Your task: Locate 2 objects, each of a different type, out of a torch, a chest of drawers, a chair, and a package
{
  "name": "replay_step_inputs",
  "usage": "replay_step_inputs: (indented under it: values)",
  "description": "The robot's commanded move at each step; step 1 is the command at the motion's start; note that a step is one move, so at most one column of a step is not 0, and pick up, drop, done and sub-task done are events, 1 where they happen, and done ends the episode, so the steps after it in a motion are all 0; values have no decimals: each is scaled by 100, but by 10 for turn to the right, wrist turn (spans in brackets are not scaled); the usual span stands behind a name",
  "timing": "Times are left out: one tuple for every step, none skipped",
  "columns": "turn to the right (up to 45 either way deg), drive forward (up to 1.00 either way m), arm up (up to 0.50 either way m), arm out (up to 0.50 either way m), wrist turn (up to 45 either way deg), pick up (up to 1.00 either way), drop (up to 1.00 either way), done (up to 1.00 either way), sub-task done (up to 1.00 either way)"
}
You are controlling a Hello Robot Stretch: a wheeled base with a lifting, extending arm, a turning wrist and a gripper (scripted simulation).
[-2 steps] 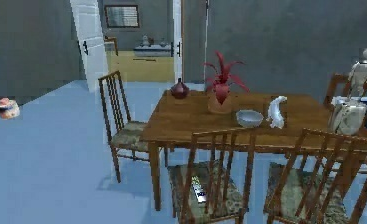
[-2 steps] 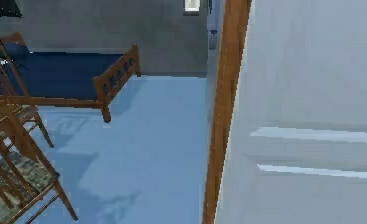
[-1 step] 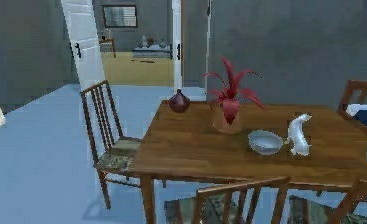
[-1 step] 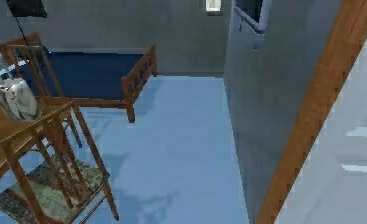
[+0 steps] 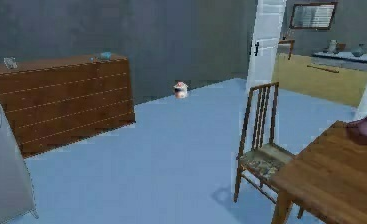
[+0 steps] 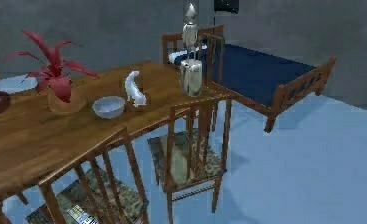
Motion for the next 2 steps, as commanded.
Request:
replay_step_inputs:
  values:
    - [-300, 0, 0, 0, 0, 0, 0, 0, 0]
    - [-30, 0, 0, 0, 0, 0, 0, 0, 0]
